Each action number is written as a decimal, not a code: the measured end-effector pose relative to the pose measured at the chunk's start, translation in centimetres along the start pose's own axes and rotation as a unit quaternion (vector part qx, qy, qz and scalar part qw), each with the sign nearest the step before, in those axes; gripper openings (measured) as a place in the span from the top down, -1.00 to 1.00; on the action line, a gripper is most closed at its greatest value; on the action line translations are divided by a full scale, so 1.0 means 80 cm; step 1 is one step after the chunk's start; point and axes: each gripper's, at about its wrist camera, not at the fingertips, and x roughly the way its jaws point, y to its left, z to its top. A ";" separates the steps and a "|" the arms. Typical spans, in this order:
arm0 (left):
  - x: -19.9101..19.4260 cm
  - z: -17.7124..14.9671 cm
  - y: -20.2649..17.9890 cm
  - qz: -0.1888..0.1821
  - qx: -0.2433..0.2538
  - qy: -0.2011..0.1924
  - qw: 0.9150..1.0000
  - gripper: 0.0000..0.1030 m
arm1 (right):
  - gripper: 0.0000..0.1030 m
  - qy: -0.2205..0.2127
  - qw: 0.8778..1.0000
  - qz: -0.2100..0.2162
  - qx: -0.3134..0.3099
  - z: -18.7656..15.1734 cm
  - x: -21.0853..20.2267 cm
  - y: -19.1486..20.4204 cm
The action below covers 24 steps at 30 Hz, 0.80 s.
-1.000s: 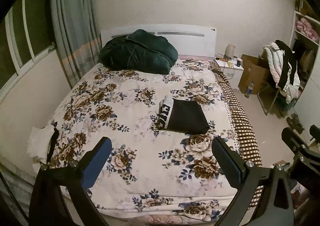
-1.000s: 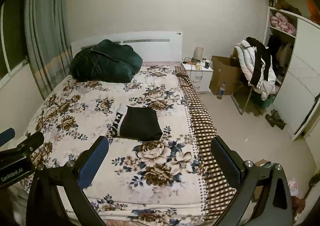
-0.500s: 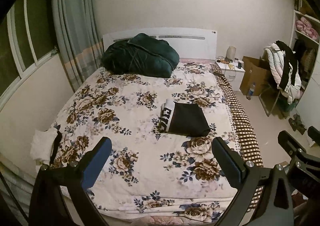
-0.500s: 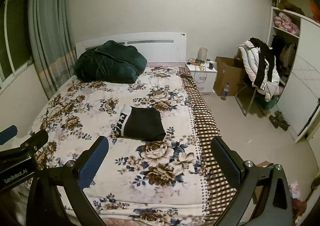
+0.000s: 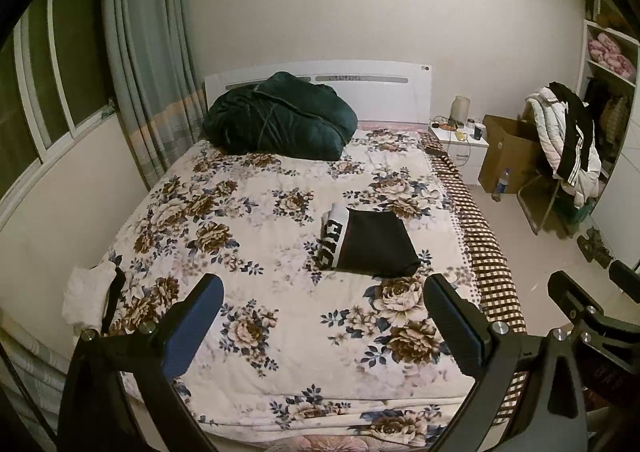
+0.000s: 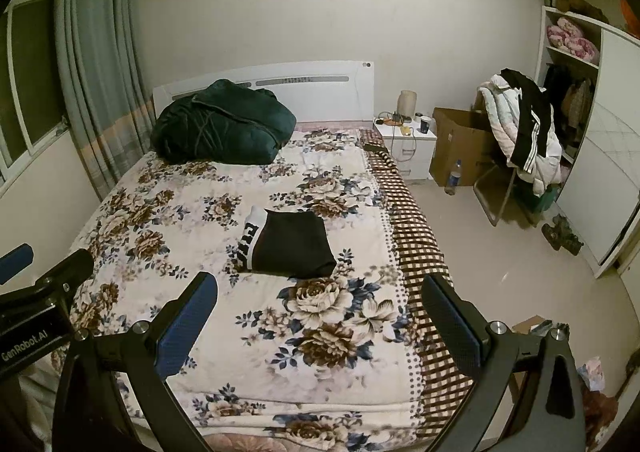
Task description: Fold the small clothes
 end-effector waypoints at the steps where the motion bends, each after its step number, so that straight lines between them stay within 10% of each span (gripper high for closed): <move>1: 0.001 0.000 -0.001 0.001 0.000 -0.001 1.000 -0.99 | -1.00 0.000 1.000 -0.001 0.000 -0.002 0.000 0.000; 24: -0.001 -0.004 -0.006 0.002 -0.001 0.003 1.000 -0.99 | -1.00 0.001 1.000 0.003 0.006 -0.010 0.008 0.004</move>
